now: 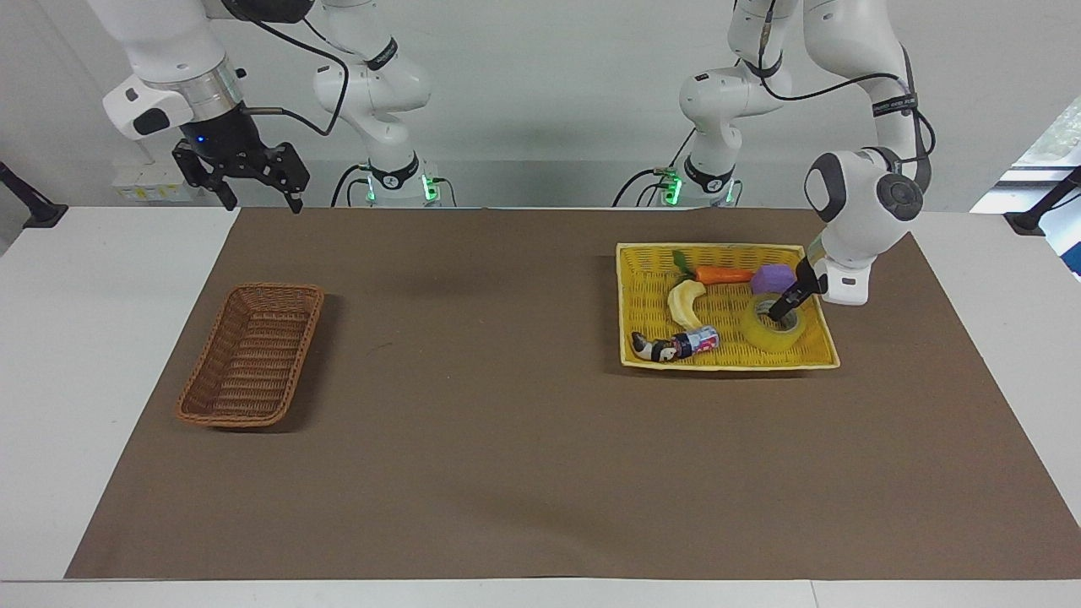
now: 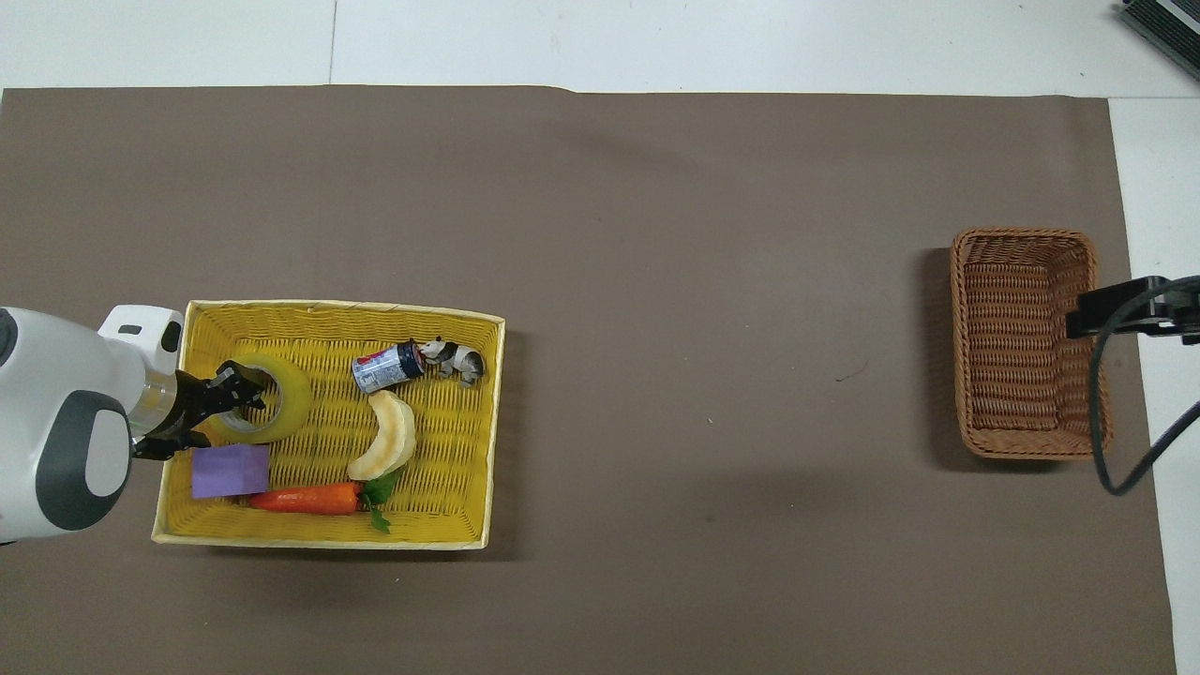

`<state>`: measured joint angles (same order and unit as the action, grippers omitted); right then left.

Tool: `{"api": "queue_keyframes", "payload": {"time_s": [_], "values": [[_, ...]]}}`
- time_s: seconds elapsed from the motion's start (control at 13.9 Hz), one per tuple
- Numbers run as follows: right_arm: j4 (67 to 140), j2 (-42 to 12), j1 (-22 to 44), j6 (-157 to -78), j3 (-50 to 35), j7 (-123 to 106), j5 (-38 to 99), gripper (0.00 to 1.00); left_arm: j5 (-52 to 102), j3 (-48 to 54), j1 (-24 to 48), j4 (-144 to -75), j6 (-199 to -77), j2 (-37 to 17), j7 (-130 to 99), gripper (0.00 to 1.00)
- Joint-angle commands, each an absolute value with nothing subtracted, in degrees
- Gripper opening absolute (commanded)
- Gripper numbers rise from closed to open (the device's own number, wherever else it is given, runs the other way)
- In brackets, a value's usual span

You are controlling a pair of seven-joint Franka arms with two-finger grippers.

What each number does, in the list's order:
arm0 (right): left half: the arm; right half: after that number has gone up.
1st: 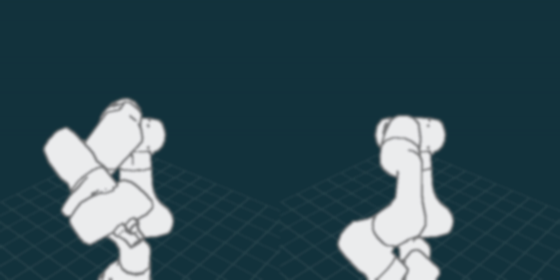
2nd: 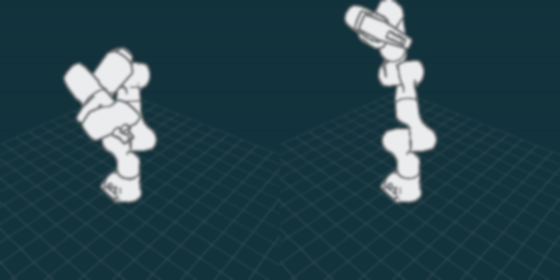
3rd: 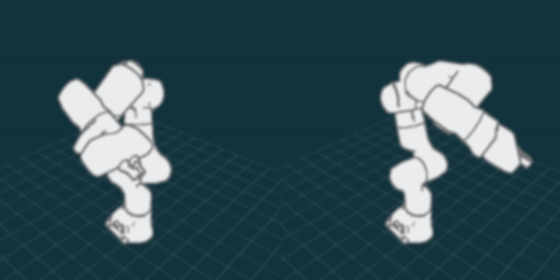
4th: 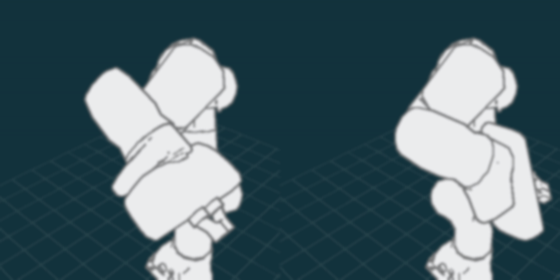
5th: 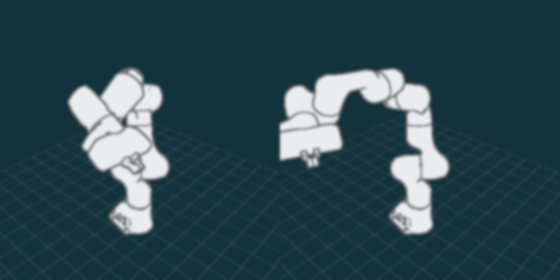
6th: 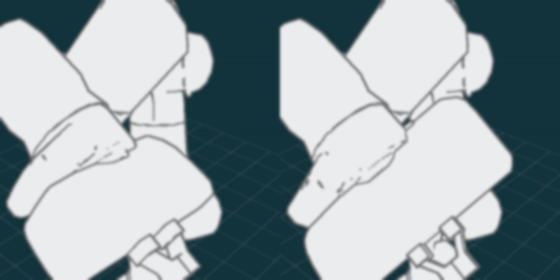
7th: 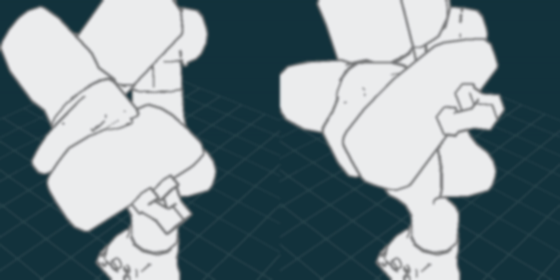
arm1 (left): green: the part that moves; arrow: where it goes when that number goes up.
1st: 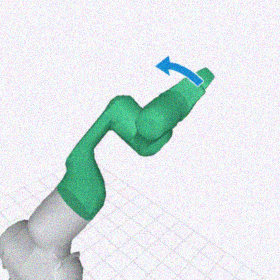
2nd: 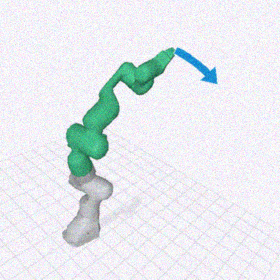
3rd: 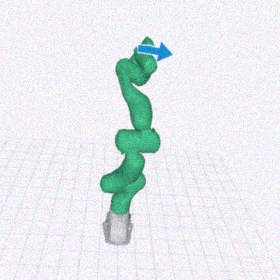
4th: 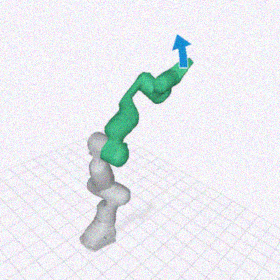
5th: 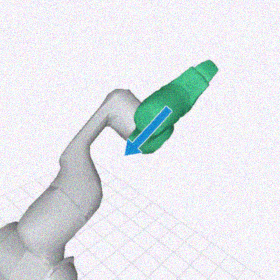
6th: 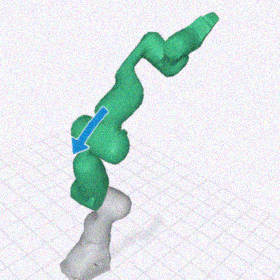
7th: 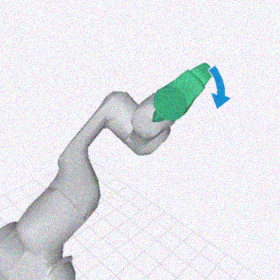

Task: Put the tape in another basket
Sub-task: 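Grasp the tape roll rim with the left gripper and lift it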

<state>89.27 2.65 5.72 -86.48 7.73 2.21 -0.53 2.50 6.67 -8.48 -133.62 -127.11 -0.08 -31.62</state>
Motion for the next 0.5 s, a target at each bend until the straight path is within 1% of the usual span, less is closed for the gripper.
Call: {"api": "queue_keyframes", "payload": {"time_s": [0.0, 0.07, 0.14, 0.22, 0.43], "values": [[90.26, 3.78, 5.10, -86.22, 7.38, 1.49, 0.79, 1.00, 3.25, 6.15, -8.17, -136.67, -129.37, 2.37, -31.46, 0.33], [90.26, 3.78, 5.10, -86.22, 7.38, 1.49, 0.79, 1.00, 3.25, 6.15, -8.09, -136.58, -129.46, 2.29, -31.73, 0.09], [90.26, 3.78, 5.10, -86.22, 7.38, 1.49, 0.79, 1.00, 3.25, 6.15, -8.09, -136.06, -129.20, 2.11, -31.82, 0.00], [90.26, 3.78, 5.10, -86.22, 7.38, 1.49, 0.79, 1.00, 3.25, 6.15, -7.91, -135.71, -129.11, 1.85, -31.47, 0.00], [90.26, 3.78, 5.10, -86.22, 7.38, 1.49, 0.79, 1.00, 3.16, 6.15, -7.56, -130.63, -125.61, -0.43, -31.38, 0.00]]}}
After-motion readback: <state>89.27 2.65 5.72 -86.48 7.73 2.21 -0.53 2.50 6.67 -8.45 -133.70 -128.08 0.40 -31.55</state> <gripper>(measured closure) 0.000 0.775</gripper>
